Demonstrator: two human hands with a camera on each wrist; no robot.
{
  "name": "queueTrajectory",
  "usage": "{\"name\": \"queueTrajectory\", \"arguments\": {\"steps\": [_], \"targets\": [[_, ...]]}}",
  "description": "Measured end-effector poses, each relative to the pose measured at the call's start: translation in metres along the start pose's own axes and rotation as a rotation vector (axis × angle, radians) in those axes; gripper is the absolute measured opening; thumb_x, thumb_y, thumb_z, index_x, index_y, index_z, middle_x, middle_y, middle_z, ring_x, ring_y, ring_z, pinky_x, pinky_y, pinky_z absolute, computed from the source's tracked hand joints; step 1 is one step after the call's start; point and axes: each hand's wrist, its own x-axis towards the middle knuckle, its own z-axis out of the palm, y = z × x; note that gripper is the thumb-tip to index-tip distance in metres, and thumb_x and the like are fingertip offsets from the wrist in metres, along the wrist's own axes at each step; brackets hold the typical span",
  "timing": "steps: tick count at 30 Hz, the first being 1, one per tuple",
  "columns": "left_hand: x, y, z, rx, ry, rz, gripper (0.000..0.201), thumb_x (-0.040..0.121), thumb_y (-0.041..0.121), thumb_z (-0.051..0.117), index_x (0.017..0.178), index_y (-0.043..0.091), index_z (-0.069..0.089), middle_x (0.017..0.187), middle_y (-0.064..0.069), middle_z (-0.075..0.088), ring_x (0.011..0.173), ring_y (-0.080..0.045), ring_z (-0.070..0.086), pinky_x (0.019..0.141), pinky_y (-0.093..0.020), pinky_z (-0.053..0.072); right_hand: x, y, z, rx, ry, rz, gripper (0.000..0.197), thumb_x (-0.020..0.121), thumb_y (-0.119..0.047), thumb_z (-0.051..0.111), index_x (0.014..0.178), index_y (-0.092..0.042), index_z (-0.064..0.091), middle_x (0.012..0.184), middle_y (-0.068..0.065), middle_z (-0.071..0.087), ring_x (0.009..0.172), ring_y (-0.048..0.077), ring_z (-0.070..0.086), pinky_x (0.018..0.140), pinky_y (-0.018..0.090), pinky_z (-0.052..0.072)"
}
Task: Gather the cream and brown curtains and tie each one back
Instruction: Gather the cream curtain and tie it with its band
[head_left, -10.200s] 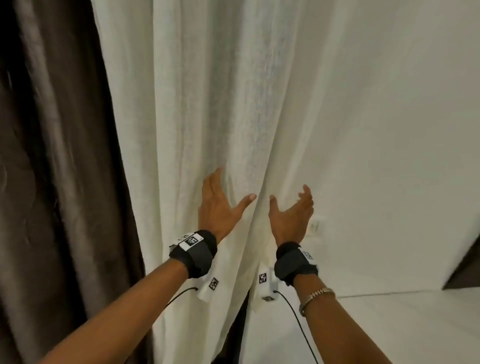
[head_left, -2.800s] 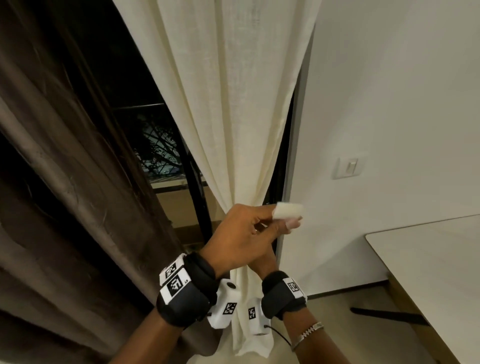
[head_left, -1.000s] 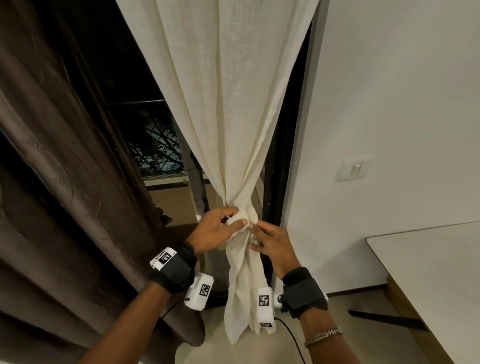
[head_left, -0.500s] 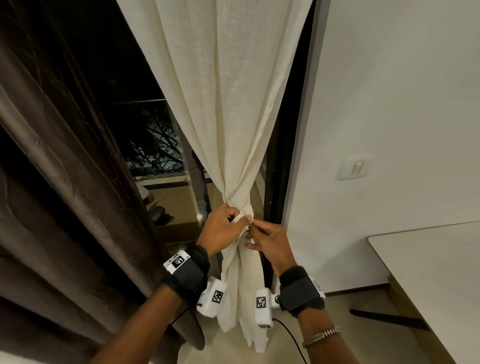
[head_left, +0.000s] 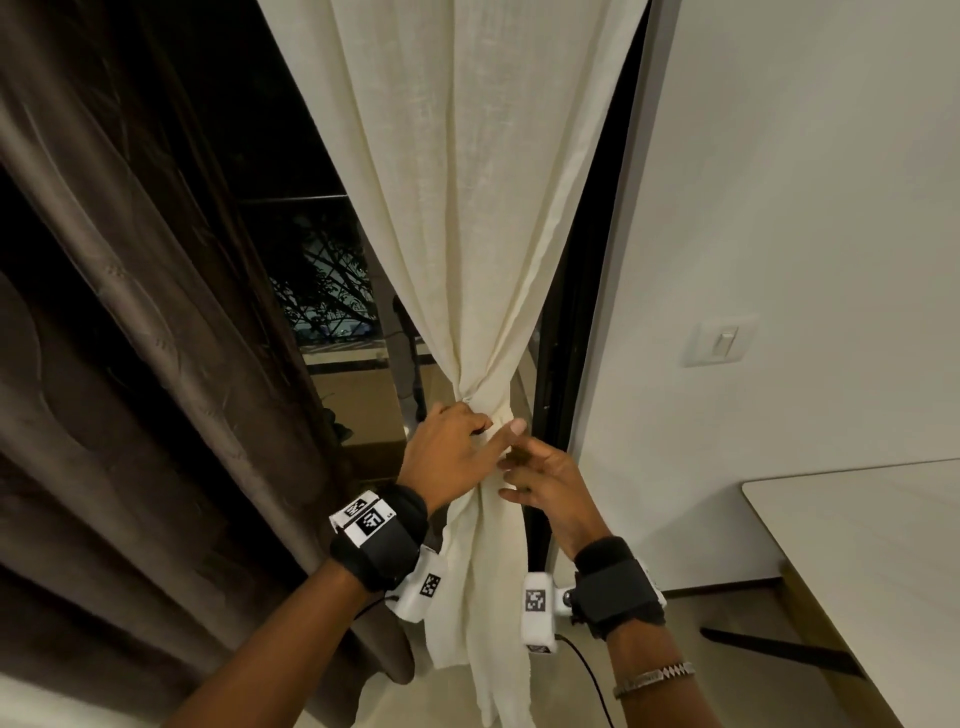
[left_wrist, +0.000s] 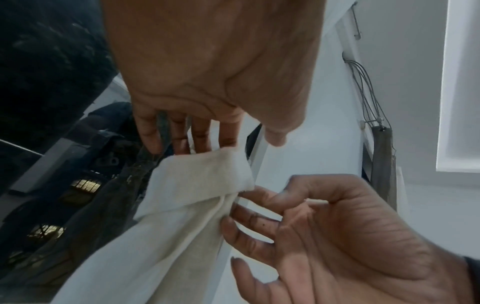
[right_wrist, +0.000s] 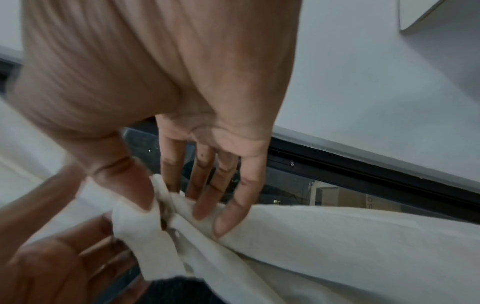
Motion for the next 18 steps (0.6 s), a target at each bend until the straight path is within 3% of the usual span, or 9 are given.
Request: {"name": "queueTrajectory", "arguments": {"steps": [2, 4, 6, 8, 9, 11, 13, 16, 18], "targets": [[-0.005, -0.002, -0.004, -0.161, 0.002, 0.013, 0.069, 0.100, 0.079, 0.033, 0.089, 0.025, 0.075, 0.097, 0.008, 0.074, 0.099, -0.013, 0.064, 0.092, -0.041, 0.056, 0.003, -0.008, -0.008, 0.061, -0.054, 0.071, 0.046, 0.087, -0.021, 0.068, 0.132, -0.022, 0.070, 0.123, 0.010, 0.072, 0.117, 0.024, 0.070, 0.101, 0.048, 0.061], [-0.009, -0.007, -0.008, -0.472, 0.066, -0.096, 0.059, 0.102, 0.070, 0.043, 0.095, 0.020, 0.073, 0.091, 0.008, 0.079, 0.089, -0.002, 0.074, 0.090, -0.038, 0.062, 0.009, -0.015, -0.010, 0.000, -0.033, 0.099, 0.055, 0.085, -0.040, 0.074, 0.137, -0.024, 0.065, 0.125, 0.007, 0.072, 0.119, 0.028, 0.070, 0.102, 0.053, 0.060], [-0.010, -0.011, -0.014, -0.734, 0.162, -0.235, 0.054, 0.095, 0.068, 0.058, 0.102, 0.015, 0.064, 0.092, 0.002, 0.079, 0.084, -0.011, 0.080, 0.086, -0.046, 0.066, 0.016, -0.017, -0.008, -0.170, -0.002, 0.040, 0.063, 0.088, -0.055, 0.077, 0.142, -0.027, 0.060, 0.118, -0.005, 0.077, 0.114, 0.022, 0.074, 0.099, 0.050, 0.062], [-0.009, -0.012, -0.020, -0.717, 0.268, -0.261, 0.057, 0.087, 0.071, 0.071, 0.112, 0.022, 0.055, 0.103, 0.000, 0.075, 0.086, -0.020, 0.079, 0.081, -0.050, 0.067, 0.021, -0.015, -0.005, -0.291, 0.003, -0.044, 0.038, 0.099, -0.045, 0.071, 0.131, -0.025, 0.068, 0.112, -0.004, 0.079, 0.107, 0.015, 0.076, 0.091, 0.039, 0.063], [-0.008, -0.013, -0.023, -0.641, 0.305, -0.229, 0.053, 0.086, 0.067, 0.075, 0.117, 0.031, 0.051, 0.108, 0.002, 0.071, 0.091, -0.017, 0.076, 0.081, -0.045, 0.066, 0.023, -0.013, -0.006, -0.304, 0.011, -0.082, 0.022, 0.104, -0.034, 0.066, 0.120, -0.021, 0.074, 0.109, -0.001, 0.079, 0.101, 0.012, 0.075, 0.086, 0.032, 0.062], [-0.008, -0.010, -0.028, -0.566, 0.332, -0.110, 0.044, 0.091, 0.051, 0.079, 0.123, 0.047, 0.050, 0.123, 0.007, 0.065, 0.107, -0.006, 0.068, 0.088, -0.030, 0.060, 0.024, -0.011, -0.008, -0.266, 0.017, -0.090, 0.019, 0.108, -0.019, 0.059, 0.111, -0.018, 0.077, 0.106, 0.001, 0.078, 0.094, 0.006, 0.074, 0.078, 0.021, 0.059], [-0.009, -0.007, -0.032, -0.646, 0.341, -0.034, 0.036, 0.094, 0.040, 0.079, 0.123, 0.049, 0.059, 0.130, 0.009, 0.068, 0.115, -0.005, 0.068, 0.093, -0.025, 0.059, 0.023, -0.015, -0.009, -0.248, -0.007, -0.069, 0.022, 0.109, -0.015, 0.056, 0.113, -0.020, 0.078, 0.106, -0.005, 0.078, 0.093, 0.003, 0.073, 0.077, 0.018, 0.058], [-0.015, -0.002, -0.034, -0.719, 0.339, -0.087, 0.036, 0.096, 0.048, 0.073, 0.122, 0.024, 0.074, 0.120, 0.007, 0.079, 0.111, -0.012, 0.076, 0.095, -0.037, 0.064, 0.024, -0.025, -0.013, -0.330, -0.079, -0.006, 0.026, 0.106, -0.007, 0.059, 0.116, -0.024, 0.077, 0.103, -0.020, 0.077, 0.098, -0.002, 0.072, 0.088, 0.022, 0.054], [-0.019, -0.003, -0.034, -0.772, 0.315, -0.079, 0.041, 0.095, 0.061, 0.067, 0.125, 0.034, 0.070, 0.126, 0.011, 0.077, 0.116, -0.009, 0.074, 0.098, -0.038, 0.063, 0.024, -0.037, -0.017, -0.284, -0.100, -0.006, 0.040, 0.098, 0.000, 0.066, 0.124, -0.028, 0.073, 0.120, -0.017, 0.074, 0.114, 0.001, 0.068, 0.105, 0.032, 0.051]]}}
